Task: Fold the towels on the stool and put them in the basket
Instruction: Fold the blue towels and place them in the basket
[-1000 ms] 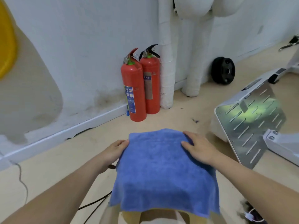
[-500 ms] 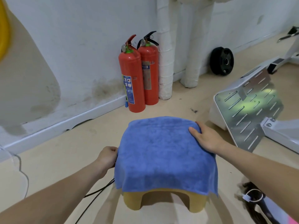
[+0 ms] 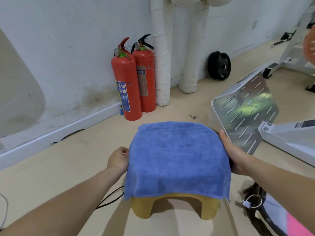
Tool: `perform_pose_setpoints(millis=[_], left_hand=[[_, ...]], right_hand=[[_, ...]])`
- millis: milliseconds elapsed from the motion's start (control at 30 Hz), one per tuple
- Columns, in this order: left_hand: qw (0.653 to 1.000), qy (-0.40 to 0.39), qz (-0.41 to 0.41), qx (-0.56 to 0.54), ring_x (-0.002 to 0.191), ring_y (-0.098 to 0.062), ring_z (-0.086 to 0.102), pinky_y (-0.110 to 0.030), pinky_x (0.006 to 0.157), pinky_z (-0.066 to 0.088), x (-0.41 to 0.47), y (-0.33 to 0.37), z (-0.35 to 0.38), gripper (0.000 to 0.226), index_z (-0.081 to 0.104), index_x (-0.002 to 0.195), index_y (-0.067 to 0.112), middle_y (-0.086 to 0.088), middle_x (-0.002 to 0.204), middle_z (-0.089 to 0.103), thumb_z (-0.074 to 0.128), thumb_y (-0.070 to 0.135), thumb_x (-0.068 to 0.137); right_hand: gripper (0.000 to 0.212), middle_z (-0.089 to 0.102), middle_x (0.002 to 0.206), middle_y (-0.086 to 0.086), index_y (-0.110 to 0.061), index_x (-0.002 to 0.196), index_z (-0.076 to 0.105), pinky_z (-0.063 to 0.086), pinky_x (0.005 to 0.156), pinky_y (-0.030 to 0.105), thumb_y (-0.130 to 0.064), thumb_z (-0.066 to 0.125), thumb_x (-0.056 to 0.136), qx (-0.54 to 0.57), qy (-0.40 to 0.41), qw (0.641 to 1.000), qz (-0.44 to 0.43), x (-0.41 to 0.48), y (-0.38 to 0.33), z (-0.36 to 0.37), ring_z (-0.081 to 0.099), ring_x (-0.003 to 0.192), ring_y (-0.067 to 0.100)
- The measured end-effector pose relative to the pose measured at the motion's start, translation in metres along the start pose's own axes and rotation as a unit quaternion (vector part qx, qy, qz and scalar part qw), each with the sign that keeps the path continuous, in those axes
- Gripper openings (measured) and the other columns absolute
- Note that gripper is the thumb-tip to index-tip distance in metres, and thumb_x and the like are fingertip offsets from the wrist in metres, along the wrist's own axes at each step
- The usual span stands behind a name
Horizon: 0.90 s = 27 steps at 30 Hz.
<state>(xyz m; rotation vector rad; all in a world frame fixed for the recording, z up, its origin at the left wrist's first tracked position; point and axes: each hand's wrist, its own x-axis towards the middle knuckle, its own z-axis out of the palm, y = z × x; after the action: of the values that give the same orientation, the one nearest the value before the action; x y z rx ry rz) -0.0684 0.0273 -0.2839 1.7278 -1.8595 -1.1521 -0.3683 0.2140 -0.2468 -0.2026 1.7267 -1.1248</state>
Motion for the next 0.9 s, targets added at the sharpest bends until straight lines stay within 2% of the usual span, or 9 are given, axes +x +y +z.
perform_pose_setpoints(millis=[67, 167, 267, 433, 533, 633, 733, 833, 900], left_hand=[[0.998, -0.053, -0.026, -0.002, 0.084, -0.026, 0.062, -0.036, 0.073, 0.051, -0.002, -0.008, -0.004, 0.022, 0.056, 0.099, 0.016, -0.004, 0.092, 0.067, 0.048, 0.036, 0.092], [0.970, -0.206, -0.128, -0.005, 0.071, -0.024, 0.051, -0.032, 0.064, 0.049, -0.021, -0.031, -0.005, 0.031, 0.056, 0.096, 0.010, -0.006, 0.080, 0.060, 0.046, 0.037, 0.087], [0.937, -0.301, -0.173, -0.044, 0.068, -0.026, 0.046, -0.032, 0.063, 0.044, -0.036, -0.046, -0.005, 0.018, 0.061, 0.081, 0.010, -0.013, 0.069, 0.060, 0.050, 0.022, 0.074], [0.923, -0.341, -0.179, 0.017, 0.076, -0.023, 0.056, -0.030, 0.069, 0.047, -0.036, -0.055, 0.003, 0.026, 0.063, 0.098, 0.014, -0.008, 0.081, 0.068, 0.054, 0.018, 0.074], [0.939, -0.304, -0.129, 0.096, 0.078, -0.014, 0.061, -0.025, 0.067, 0.048, -0.038, -0.060, 0.012, 0.024, 0.062, 0.093, 0.019, 0.001, 0.082, 0.071, 0.064, 0.020, 0.068], [0.962, -0.205, -0.047, 0.174, 0.058, -0.013, 0.050, -0.021, 0.055, 0.045, -0.034, -0.061, 0.013, 0.009, 0.057, 0.064, 0.016, 0.005, 0.061, 0.060, 0.065, 0.012, 0.068], [0.971, -0.130, -0.023, 0.199, 0.053, -0.016, 0.037, -0.023, 0.050, 0.035, -0.039, -0.052, 0.005, 0.024, 0.048, 0.050, 0.014, 0.004, 0.049, 0.050, 0.062, 0.008, 0.069], [0.988, -0.110, -0.042, 0.104, 0.056, -0.019, 0.050, -0.024, 0.056, 0.042, -0.041, -0.040, -0.006, 0.015, 0.060, 0.065, 0.009, 0.003, 0.049, 0.059, 0.055, 0.006, 0.078], [0.989, -0.123, -0.083, -0.014, 0.067, -0.023, 0.057, -0.031, 0.068, 0.047, -0.035, -0.027, -0.020, 0.016, 0.061, 0.086, 0.008, -0.002, 0.064, 0.066, 0.045, 0.011, 0.087]], right_hand=[[0.086, 0.067, 0.118, 0.002, -0.029, 0.113, 0.066, 0.038, 0.102, 0.042, -0.092, 0.031, 0.066, -0.017, 0.020, 0.999, 0.034, -0.003, 0.012, -0.014, 0.059, 0.110, 0.022], [0.093, 0.063, 0.124, -0.005, -0.038, 0.118, 0.061, 0.026, 0.104, 0.050, -0.099, 0.028, 0.055, -0.092, -0.017, 0.991, 0.095, -0.014, 0.031, -0.023, 0.051, 0.120, 0.021], [0.083, 0.073, 0.105, -0.011, -0.038, 0.099, 0.072, 0.037, 0.089, 0.042, -0.098, 0.035, 0.055, -0.064, -0.050, 0.991, 0.106, -0.021, 0.036, -0.016, 0.058, 0.108, 0.017], [0.032, 0.070, 0.106, 0.000, -0.019, 0.101, 0.069, 0.046, 0.077, 0.035, -0.046, 0.056, 0.089, -0.017, 0.042, 0.998, 0.034, -0.010, 0.035, -0.023, 0.061, 0.092, 0.018], [0.016, 0.065, 0.086, 0.007, -0.008, 0.100, 0.066, 0.047, 0.065, 0.030, -0.018, 0.059, 0.090, -0.044, 0.095, 0.994, -0.005, -0.006, 0.032, -0.027, 0.058, 0.075, 0.020], [0.013, 0.060, 0.083, 0.011, -0.007, 0.098, 0.062, 0.044, 0.058, 0.026, -0.017, 0.062, 0.089, -0.092, 0.150, 0.983, -0.054, -0.004, 0.029, -0.032, 0.052, 0.066, 0.020], [0.015, 0.067, 0.090, 0.018, -0.006, 0.086, 0.063, 0.049, 0.070, 0.034, -0.021, 0.067, 0.086, -0.129, 0.200, 0.965, -0.108, -0.004, 0.017, -0.035, 0.058, 0.075, 0.027], [0.036, 0.070, 0.103, 0.016, -0.009, 0.104, 0.063, 0.053, 0.089, 0.043, -0.033, 0.074, 0.080, -0.103, 0.162, 0.977, -0.096, -0.013, -0.006, -0.039, 0.066, 0.093, 0.031], [0.059, 0.065, 0.115, 0.015, -0.017, 0.130, 0.050, 0.052, 0.091, 0.044, -0.021, 0.077, 0.077, -0.067, 0.109, 0.988, -0.088, -0.019, -0.026, -0.044, 0.064, 0.101, 0.032]])
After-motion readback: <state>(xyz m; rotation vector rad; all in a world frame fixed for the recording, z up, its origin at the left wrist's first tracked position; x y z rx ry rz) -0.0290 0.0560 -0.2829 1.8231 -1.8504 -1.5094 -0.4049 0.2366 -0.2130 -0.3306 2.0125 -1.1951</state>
